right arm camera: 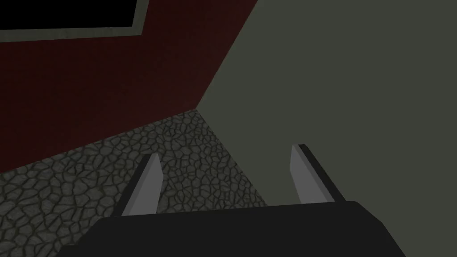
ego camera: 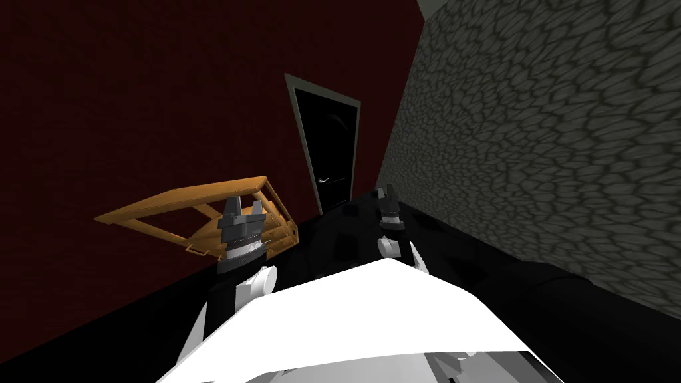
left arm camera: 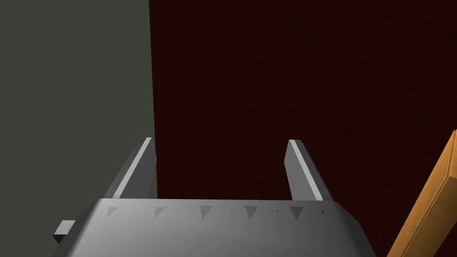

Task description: Pull the door open

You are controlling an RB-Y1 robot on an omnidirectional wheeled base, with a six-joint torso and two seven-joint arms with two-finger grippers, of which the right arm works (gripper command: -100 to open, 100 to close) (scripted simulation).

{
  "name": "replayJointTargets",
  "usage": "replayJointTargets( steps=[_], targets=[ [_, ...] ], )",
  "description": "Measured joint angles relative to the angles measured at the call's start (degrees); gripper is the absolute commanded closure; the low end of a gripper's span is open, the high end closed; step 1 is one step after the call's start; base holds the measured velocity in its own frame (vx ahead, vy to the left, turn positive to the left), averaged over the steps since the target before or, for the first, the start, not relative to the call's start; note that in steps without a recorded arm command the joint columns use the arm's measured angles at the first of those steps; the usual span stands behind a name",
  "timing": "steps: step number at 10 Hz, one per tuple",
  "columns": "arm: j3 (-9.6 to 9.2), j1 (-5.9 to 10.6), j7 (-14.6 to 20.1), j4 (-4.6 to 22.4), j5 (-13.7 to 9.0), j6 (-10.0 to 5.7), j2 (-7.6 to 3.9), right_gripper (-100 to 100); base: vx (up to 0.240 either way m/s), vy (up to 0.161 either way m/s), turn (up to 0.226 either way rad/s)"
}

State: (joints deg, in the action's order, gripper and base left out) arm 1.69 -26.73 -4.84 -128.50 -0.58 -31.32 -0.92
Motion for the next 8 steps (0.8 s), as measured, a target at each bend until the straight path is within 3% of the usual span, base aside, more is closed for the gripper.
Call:
replayJointTargets(
  steps=[5,8],
  targets=[
    [-0.11,2.52,1.2,5.9,-0.3,-0.37,-1.78,-100,0.143,0.028,0.057],
    [-0.57,3.75,1.6,9.1,-0.2,-0.58,-2.37,-100,0.082,0.012,0.045]
  ],
)
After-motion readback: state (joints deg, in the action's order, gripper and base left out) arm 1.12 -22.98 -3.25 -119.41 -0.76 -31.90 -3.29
